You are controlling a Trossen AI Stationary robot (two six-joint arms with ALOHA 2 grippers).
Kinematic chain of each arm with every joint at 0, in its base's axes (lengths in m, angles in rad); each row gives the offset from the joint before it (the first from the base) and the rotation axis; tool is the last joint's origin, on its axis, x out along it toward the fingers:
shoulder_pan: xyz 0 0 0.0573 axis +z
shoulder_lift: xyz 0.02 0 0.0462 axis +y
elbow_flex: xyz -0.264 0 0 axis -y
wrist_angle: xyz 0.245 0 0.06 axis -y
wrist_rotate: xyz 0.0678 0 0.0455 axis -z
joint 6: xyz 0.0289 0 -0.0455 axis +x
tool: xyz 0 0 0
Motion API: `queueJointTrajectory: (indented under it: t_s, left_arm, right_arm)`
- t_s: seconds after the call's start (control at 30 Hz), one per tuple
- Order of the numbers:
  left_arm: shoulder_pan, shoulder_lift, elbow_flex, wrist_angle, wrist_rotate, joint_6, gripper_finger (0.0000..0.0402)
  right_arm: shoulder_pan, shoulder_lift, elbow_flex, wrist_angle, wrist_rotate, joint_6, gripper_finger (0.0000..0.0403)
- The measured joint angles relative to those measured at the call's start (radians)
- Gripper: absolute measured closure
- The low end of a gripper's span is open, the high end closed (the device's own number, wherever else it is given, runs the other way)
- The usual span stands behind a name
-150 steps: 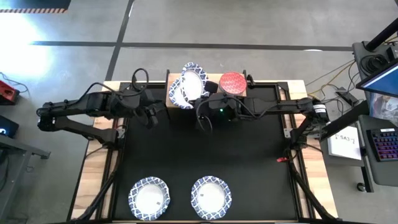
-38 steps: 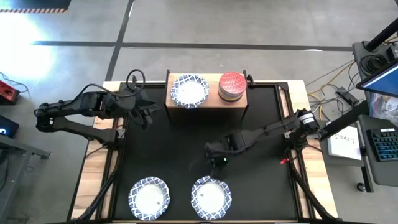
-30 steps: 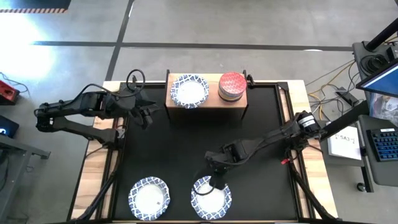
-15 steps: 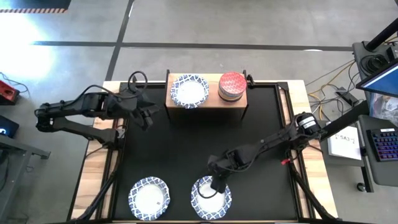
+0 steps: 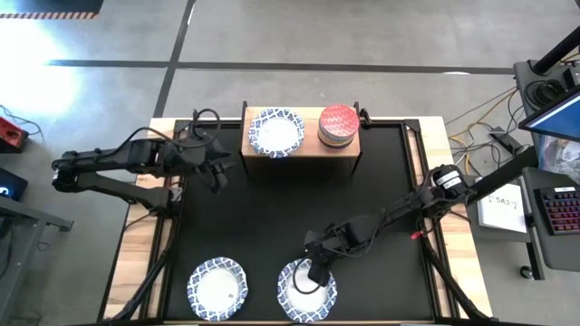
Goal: Place and stack bowls onto a shelf
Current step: Stack the blue bowl on top of the stacked bowls on the shelf
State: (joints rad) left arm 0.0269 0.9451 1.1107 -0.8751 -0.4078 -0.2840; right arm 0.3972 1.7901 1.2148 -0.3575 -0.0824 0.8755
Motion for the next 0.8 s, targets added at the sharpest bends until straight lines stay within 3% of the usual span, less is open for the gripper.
queueJointTrajectory:
  t_s: [0.8]
  left_arm:
    - [0.000, -0.019, 0.000, 0.003, 0.006, 0.009, 0.0252]
  right_arm:
    - [0.026, 0.000, -0.065, 0.074, 0.004, 0.036, 0.0280]
